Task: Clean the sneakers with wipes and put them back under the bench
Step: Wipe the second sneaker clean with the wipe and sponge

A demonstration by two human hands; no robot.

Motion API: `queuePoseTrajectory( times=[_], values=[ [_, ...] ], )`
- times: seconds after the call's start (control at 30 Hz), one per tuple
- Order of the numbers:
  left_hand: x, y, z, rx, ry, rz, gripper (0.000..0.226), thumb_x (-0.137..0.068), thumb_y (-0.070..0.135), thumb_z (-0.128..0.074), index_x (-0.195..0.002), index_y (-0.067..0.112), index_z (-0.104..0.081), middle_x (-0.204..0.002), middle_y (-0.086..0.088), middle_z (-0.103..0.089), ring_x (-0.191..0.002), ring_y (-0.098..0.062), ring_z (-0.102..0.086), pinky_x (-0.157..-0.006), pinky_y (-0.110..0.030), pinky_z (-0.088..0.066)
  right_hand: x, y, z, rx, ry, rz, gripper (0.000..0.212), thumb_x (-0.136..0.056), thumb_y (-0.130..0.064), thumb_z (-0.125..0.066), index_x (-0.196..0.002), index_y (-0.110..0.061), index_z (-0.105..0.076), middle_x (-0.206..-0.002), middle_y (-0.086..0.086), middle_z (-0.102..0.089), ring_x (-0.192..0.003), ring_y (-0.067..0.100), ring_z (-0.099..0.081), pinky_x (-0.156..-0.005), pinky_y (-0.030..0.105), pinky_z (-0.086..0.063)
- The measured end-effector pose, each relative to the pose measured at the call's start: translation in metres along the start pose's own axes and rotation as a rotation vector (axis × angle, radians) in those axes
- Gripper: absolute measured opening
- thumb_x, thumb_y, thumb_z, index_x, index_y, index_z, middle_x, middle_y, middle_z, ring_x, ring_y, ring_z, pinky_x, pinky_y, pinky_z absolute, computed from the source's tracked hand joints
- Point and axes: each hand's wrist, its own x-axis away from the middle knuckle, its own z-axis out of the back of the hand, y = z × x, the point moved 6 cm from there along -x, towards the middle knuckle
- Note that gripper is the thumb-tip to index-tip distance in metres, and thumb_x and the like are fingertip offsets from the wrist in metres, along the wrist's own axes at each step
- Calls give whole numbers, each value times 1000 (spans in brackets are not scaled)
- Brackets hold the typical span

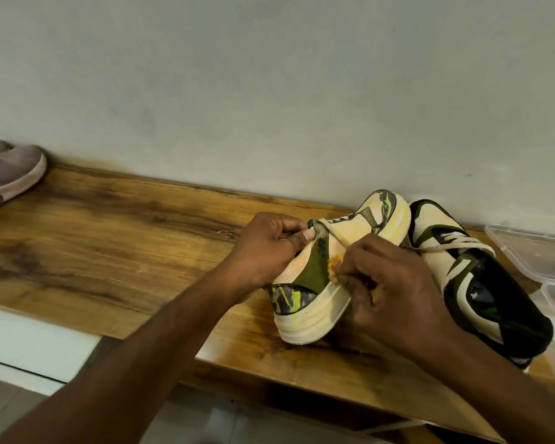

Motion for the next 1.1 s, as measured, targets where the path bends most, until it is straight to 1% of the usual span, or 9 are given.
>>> queuePoseTrajectory(
  times=[0.13, 0.33, 0.5, 0.63, 0.7, 0.8, 0.9, 1.0, 1.1],
  values=[
    [-1, 0, 1, 4, 36, -10, 19, -102, 16, -66, -92, 12, -81, -85, -5, -80, -75, -15, -69, -74, -35, -54, -3, -6, -3, -9, 74, -38, 23, -73, 9, -82, -83, -10, -73, -89, -3, -67, -78, 8, -61, -66, 19, -51],
    [-1, -2, 5, 34, 30, 8, 18, -102, 16, -66, -94, 12, -82, -86, -7, -80, -74, -15, -70, -73, -35, -55, 8, -27, -11, -125, -87, 107, 15, -80, 2, -78, -86, -11, -70, -95, -3, -65, -81, 9, -60, -62, 27, -52],
    [0, 0, -3, 83, -35, 32, 20, -104, 16, -64, -99, 11, -82, -93, -11, -81, -82, -21, -71, -78, -37, -55, -6, 9, 1, -19, 76, -65, 23, -74, 8, -83, -86, -11, -75, -91, -5, -66, -80, 3, -61, -70, 11, -49],
    [-1, -1, -4, 128, -43, 28, 19, -103, 16, -65, -99, 9, -82, -89, -6, -80, -78, -14, -68, -75, -33, -54, -4, -18, -10, -91, 168, -63, 20, -76, 9, -80, -84, -7, -73, -88, -2, -67, -80, 9, -63, -68, 20, -53],
    [0, -1, -6, 152, -64, 30, 18, -102, 13, -65, -95, 8, -81, -74, 6, -73, -66, -3, -60, -65, -22, -48, 2, -40, -23, -103, 102, 47, 18, -77, 8, -77, -84, -7, -71, -89, 2, -65, -79, 14, -60, -64, 28, -51],
    [1, 1, -7, 188, -101, 52, 18, -102, 12, -65, -95, 8, -81, -74, 6, -73, -67, -3, -61, -66, -22, -48, 6, -47, -33, -10, -13, 149, 14, -81, 4, -76, -91, -6, -71, -94, 6, -63, -82, 20, -57, -61, 35, -50],
    [1, 1, -5, 208, -107, 64, 17, -101, 12, -66, -98, 6, -82, -87, -7, -79, -78, -13, -68, -74, -27, -52, -3, -22, -17, -16, 109, 50, 14, -81, 6, -78, -89, -4, -73, -93, 6, -65, -81, 18, -61, -65, 30, -54],
    [2, 2, -8, 171, -105, 65, 19, -101, 12, -66, -95, 9, -83, -85, -7, -78, -75, -14, -66, -74, -30, -50, -9, -9, -6, -51, 215, -54, 16, -79, 8, -80, -88, -4, -75, -89, 3, -66, -78, 13, -61, -68, 17, -50],
    [3, 3, -10, 158, -102, 50, 21, -101, 7, -64, -88, 9, -81, -77, 0, -75, -67, -7, -62, -65, -23, -48, -5, -32, -16, -80, 230, 4, 15, -79, 6, -81, -90, -3, -76, -93, 4, -67, -82, 14, -63, -69, 22, -54]
  ],
)
